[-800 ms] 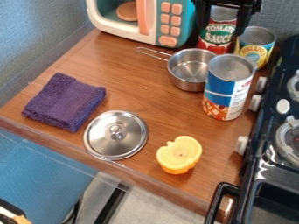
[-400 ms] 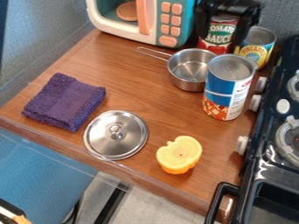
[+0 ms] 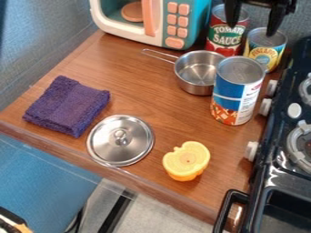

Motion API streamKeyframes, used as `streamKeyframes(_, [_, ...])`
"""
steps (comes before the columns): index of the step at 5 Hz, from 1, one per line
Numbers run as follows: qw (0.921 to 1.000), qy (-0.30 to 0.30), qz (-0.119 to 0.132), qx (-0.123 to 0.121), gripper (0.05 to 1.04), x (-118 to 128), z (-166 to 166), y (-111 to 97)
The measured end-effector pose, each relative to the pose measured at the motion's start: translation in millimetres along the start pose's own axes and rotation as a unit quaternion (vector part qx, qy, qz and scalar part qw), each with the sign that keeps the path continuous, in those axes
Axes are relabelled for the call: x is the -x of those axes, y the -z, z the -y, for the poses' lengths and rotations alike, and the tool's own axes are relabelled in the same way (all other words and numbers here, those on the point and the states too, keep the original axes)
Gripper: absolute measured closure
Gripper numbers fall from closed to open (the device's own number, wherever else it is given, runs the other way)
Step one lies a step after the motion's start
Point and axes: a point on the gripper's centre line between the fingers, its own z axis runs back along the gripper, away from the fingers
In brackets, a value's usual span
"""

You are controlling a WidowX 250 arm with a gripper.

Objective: Put the half orange in the silver

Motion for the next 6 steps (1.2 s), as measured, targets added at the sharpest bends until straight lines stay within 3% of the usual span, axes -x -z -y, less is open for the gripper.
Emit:
streamKeyframes(1, [0.9995, 0.029, 0.008, 0.009, 0.083, 23, 17, -19])
streamKeyframes(2, [0.9987, 0.049, -0.008, 0.014, 0.083, 60, 27, -29])
streamKeyframes(4, [0.9959, 0.08, -0.042, 0.001, 0.083, 118, 20, -26])
streamKeyframes(6, [0.9917, 0.115, -0.057, -0.008, 0.083, 181, 12, -9])
